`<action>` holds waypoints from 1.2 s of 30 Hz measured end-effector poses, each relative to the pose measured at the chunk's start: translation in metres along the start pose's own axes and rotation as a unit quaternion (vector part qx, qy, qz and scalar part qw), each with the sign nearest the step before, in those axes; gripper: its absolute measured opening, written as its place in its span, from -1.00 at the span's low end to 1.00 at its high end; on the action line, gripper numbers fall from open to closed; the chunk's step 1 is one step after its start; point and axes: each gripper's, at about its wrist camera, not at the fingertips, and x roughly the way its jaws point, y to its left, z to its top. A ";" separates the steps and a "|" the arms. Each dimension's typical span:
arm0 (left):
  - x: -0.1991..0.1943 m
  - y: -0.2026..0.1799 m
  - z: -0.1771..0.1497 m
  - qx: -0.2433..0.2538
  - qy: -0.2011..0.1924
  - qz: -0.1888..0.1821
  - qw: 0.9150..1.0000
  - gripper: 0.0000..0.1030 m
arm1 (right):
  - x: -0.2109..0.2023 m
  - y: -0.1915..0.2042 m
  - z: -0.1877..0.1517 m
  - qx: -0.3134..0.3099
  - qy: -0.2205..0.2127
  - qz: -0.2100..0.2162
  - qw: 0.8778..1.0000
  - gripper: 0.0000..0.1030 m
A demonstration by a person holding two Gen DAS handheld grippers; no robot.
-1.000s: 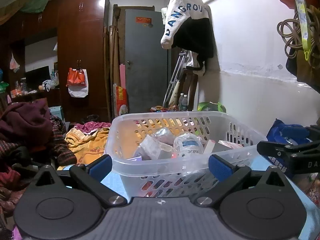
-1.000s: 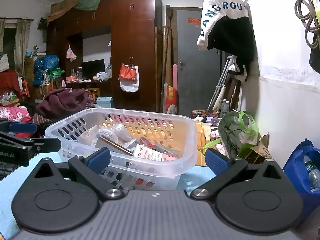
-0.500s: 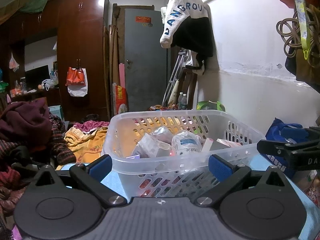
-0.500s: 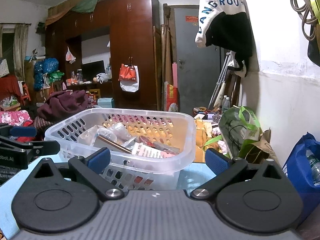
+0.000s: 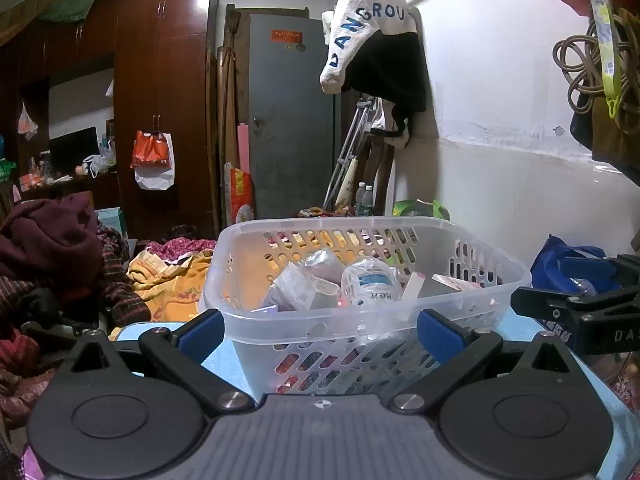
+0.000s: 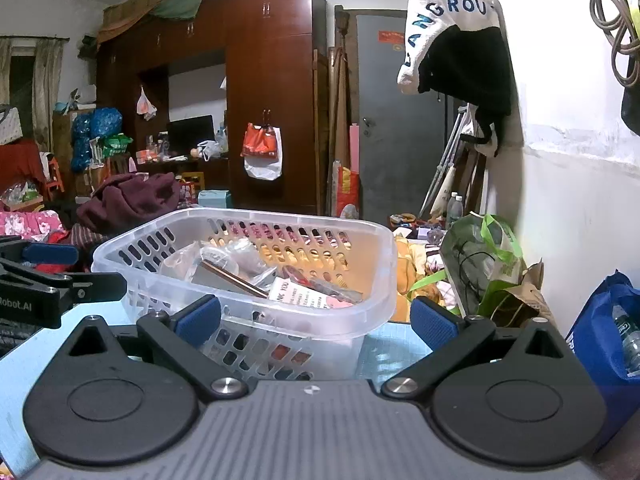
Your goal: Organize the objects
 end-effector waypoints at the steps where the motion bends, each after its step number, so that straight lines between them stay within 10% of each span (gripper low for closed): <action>1: 0.000 0.000 0.000 0.000 0.000 0.000 1.000 1.00 | 0.000 0.000 0.000 -0.001 0.000 0.000 1.000 1.00; 36: 0.000 -0.002 -0.002 -0.001 0.001 -0.002 1.000 1.00 | 0.000 -0.002 -0.002 0.000 -0.002 -0.003 1.000 1.00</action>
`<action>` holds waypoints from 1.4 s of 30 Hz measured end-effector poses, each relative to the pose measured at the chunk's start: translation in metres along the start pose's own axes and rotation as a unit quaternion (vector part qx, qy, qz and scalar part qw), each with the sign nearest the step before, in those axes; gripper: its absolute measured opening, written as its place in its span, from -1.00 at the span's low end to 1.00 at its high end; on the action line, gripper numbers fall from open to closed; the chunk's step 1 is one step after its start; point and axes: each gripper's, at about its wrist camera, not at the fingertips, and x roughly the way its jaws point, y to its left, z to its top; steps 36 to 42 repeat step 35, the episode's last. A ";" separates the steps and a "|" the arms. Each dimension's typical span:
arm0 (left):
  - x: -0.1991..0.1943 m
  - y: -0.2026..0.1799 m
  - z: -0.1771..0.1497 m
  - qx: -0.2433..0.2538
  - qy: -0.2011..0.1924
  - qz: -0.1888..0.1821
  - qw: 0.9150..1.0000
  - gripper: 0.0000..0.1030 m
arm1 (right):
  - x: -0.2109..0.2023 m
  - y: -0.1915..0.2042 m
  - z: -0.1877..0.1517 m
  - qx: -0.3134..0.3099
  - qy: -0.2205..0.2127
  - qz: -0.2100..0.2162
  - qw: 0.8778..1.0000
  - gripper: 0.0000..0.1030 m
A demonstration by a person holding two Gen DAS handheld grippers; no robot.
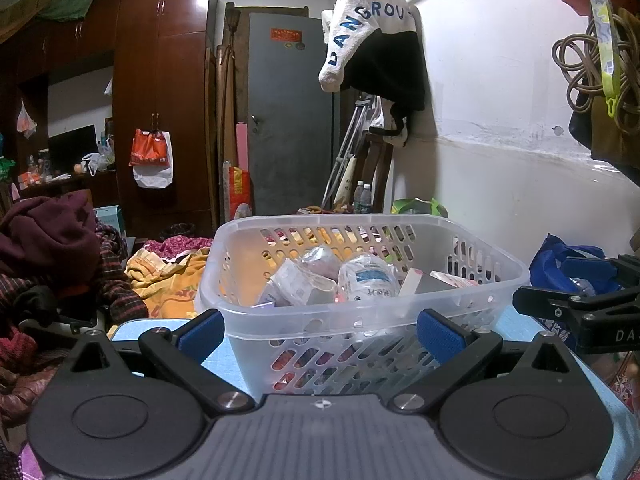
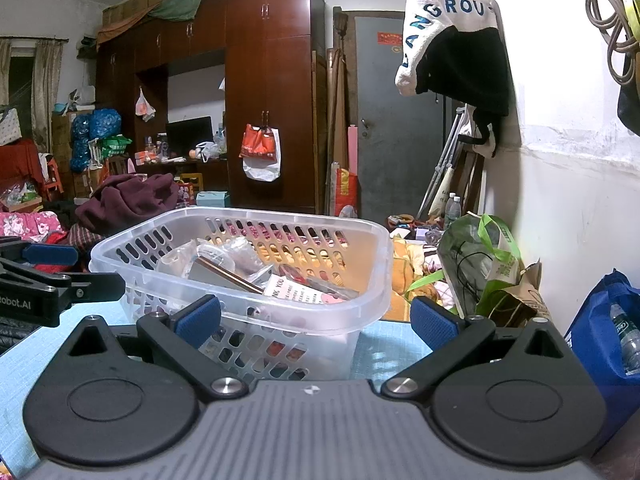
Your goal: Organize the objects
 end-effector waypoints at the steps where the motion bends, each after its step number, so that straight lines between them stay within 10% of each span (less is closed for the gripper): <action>1: 0.000 0.000 0.000 0.000 0.000 0.000 1.000 1.00 | 0.000 0.000 0.000 0.000 0.000 0.000 1.000 1.00; 42: 0.003 -0.009 -0.003 0.004 -0.008 -0.007 1.000 0.99 | 0.001 0.000 -0.003 -0.002 0.003 -0.001 1.000 1.00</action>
